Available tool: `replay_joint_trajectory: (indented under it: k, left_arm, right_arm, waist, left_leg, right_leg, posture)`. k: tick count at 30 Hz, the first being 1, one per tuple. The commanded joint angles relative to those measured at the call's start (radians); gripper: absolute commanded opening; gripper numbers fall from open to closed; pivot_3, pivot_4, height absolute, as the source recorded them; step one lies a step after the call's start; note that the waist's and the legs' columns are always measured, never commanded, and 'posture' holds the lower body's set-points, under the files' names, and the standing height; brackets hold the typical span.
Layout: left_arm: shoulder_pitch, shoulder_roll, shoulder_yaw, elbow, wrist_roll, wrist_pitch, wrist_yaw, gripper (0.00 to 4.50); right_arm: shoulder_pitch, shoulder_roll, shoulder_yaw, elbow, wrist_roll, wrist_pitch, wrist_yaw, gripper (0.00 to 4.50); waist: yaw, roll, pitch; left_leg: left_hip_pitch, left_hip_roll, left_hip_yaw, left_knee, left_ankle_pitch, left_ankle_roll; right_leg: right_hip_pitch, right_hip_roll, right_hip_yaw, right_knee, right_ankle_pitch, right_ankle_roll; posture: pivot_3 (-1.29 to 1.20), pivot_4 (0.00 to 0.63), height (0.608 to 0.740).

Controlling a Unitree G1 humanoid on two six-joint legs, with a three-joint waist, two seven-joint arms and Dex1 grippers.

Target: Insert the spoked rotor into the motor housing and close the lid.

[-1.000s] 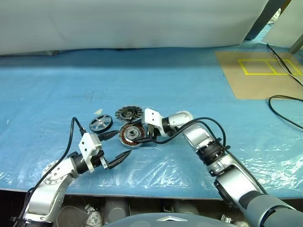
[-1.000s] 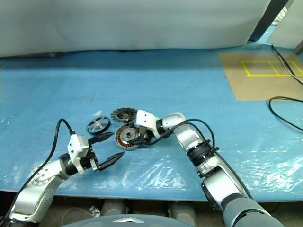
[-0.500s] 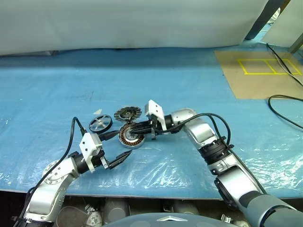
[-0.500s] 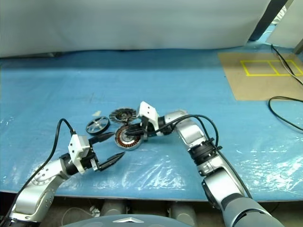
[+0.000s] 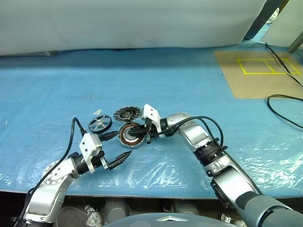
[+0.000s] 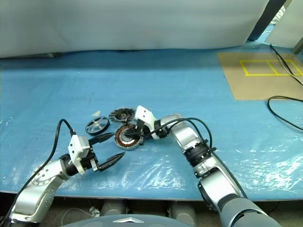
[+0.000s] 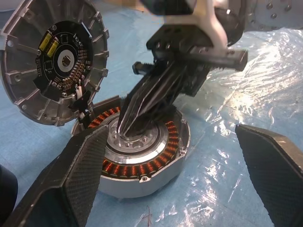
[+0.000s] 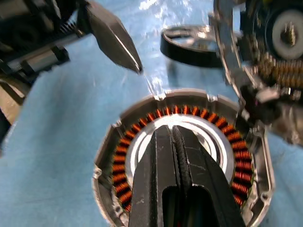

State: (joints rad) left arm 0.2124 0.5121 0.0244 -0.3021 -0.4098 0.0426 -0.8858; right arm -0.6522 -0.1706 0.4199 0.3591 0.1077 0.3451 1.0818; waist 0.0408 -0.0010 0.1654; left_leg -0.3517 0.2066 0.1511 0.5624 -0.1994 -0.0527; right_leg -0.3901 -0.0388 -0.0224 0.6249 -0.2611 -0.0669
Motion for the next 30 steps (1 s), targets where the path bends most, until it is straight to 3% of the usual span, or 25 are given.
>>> replay_joint_trajectory:
  k: [1,12,19,30]
  left_arm:
    - [0.002,-0.003,-0.004,-0.025,-0.002,-0.007,0.004,4.50]
    - [-0.008,0.000,-0.009,-0.018,-0.005,-0.003,0.007,4.50]
    - [-0.026,-0.002,-0.014,-0.008,-0.006,0.001,0.006,4.50]
    - [-0.021,-0.001,-0.006,-0.007,-0.013,0.002,0.003,4.50]
  right_arm:
    - [0.004,0.006,0.043,0.076,-0.064,-0.043,-0.027,0.02]
    - [0.019,-0.044,0.104,0.073,-0.166,-0.136,-0.031,0.02]
    - [-0.013,0.051,-0.092,-0.026,0.080,-0.001,-0.001,0.02]
    - [0.022,0.028,0.030,0.027,-0.056,-0.081,-0.028,0.02]
  waist:
    - [-0.001,0.000,0.000]
    - [0.001,0.001,-0.002]
    - [0.000,0.002,-0.002]
    - [0.000,0.002,-0.002]
  left_leg:
    - [0.001,0.000,0.000,0.000,0.000,0.000]
    - [0.007,0.000,0.000,0.000,0.000,0.000]
    - [0.002,0.000,0.000,0.000,0.000,0.001]
    - [-0.001,0.000,0.000,-0.001,0.000,0.000]
  right_leg:
    - [0.001,0.000,0.000,0.000,0.000,0.000]
    - [0.007,-0.001,0.000,0.000,0.000,0.000]
    - [0.002,-0.001,0.000,0.000,0.000,0.000]
    - [-0.001,0.000,-0.001,0.000,0.000,0.000]
  posture:
    - [0.00,0.150,0.740]
    - [0.00,0.150,0.740]
    - [0.00,0.150,0.740]
    - [0.00,0.150,0.740]
